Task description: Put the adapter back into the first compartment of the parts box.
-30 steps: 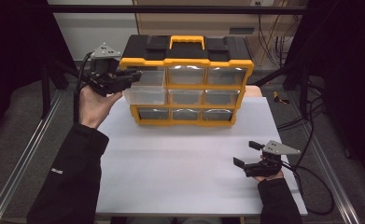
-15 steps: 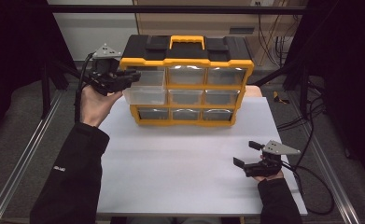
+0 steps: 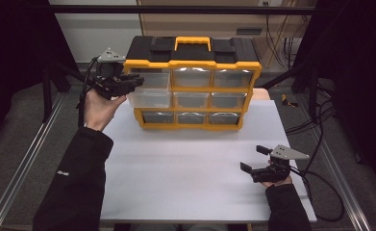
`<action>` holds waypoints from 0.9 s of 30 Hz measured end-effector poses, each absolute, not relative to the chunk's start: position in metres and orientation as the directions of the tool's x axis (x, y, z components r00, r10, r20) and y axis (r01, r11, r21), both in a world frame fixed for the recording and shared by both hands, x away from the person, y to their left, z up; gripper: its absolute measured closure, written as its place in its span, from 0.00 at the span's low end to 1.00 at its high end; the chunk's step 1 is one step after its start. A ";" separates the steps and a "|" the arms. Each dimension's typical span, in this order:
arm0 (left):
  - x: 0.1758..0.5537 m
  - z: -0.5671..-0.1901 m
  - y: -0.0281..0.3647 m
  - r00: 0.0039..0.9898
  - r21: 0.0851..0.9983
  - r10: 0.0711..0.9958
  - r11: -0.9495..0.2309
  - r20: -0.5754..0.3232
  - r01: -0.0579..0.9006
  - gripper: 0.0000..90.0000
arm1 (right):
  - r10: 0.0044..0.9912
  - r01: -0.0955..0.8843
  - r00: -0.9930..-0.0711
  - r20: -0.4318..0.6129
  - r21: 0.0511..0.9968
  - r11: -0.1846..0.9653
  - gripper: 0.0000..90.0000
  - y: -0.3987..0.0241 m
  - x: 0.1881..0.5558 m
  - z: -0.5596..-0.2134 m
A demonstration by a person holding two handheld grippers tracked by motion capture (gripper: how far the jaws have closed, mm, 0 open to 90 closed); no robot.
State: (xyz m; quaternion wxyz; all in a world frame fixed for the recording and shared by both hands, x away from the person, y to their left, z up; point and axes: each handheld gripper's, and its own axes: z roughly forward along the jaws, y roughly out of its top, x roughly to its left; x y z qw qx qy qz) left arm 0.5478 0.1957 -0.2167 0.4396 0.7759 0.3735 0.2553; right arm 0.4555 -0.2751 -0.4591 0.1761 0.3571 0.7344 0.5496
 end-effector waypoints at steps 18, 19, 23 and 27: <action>0.554 -0.222 0.197 0.587 0.865 0.808 -0.335 0.059 0.375 0.82 | 0.718 0.331 -0.683 0.133 0.933 0.142 0.00 -0.275 0.456 -0.459; 0.554 -0.222 0.197 0.587 0.866 0.807 -0.334 0.058 0.372 0.81 | 0.718 0.332 -0.683 0.135 0.933 0.141 0.00 -0.275 0.456 -0.459; 0.551 -0.221 0.197 0.584 0.877 0.810 -0.321 0.058 0.358 0.71 | 0.718 0.331 -0.683 0.135 0.933 0.140 0.00 -0.275 0.456 -0.459; 0.548 -0.220 0.199 0.581 0.894 0.812 -0.299 0.054 0.334 0.60 | 0.719 0.332 -0.682 0.135 0.933 0.140 0.00 -0.275 0.456 -0.459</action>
